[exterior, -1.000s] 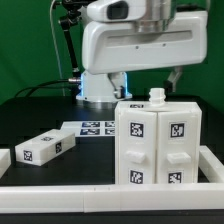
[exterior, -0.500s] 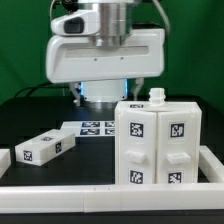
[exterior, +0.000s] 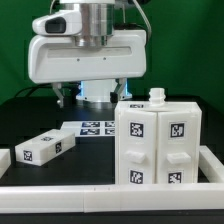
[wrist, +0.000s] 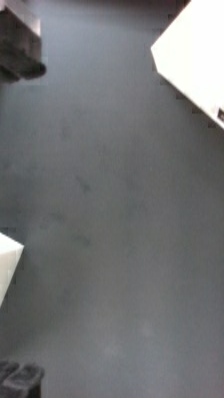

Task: Assemble cabinet

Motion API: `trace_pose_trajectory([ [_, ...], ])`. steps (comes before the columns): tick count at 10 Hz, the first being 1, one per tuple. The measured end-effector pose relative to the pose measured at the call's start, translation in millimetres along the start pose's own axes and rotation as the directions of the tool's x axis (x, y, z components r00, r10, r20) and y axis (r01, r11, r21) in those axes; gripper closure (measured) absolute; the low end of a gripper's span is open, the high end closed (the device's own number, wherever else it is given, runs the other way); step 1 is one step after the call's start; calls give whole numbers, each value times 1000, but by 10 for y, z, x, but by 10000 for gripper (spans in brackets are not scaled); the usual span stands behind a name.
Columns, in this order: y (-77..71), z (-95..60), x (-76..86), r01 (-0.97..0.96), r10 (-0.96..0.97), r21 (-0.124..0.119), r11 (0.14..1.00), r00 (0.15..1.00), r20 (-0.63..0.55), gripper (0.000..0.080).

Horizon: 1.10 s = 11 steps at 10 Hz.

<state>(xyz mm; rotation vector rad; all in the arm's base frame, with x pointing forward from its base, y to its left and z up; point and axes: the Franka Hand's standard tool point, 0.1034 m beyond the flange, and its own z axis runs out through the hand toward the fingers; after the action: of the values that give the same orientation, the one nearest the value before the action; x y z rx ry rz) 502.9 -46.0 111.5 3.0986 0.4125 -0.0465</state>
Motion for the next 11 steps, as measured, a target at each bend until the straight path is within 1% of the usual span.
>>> trace_pose_trajectory([
  [2,2,3,-2,0,0,0,1000,1000,0,3],
  [3,-7,3,1,-80,80,3,997,997,0,3],
  [4,15,13,-15,-142,142,10,990,990,1,3],
  [5,124,50,-85,-269,268,28,963,963,9,3],
  [6,231,75,-138,-354,354,23,935,935,14,3],
  [7,339,127,-201,-428,428,28,903,904,19,3],
  [8,411,157,-241,-498,498,32,866,867,12,3],
  [9,424,162,-255,-534,534,31,845,845,14,3],
  [11,386,162,-236,-624,624,37,781,781,19,3],
])
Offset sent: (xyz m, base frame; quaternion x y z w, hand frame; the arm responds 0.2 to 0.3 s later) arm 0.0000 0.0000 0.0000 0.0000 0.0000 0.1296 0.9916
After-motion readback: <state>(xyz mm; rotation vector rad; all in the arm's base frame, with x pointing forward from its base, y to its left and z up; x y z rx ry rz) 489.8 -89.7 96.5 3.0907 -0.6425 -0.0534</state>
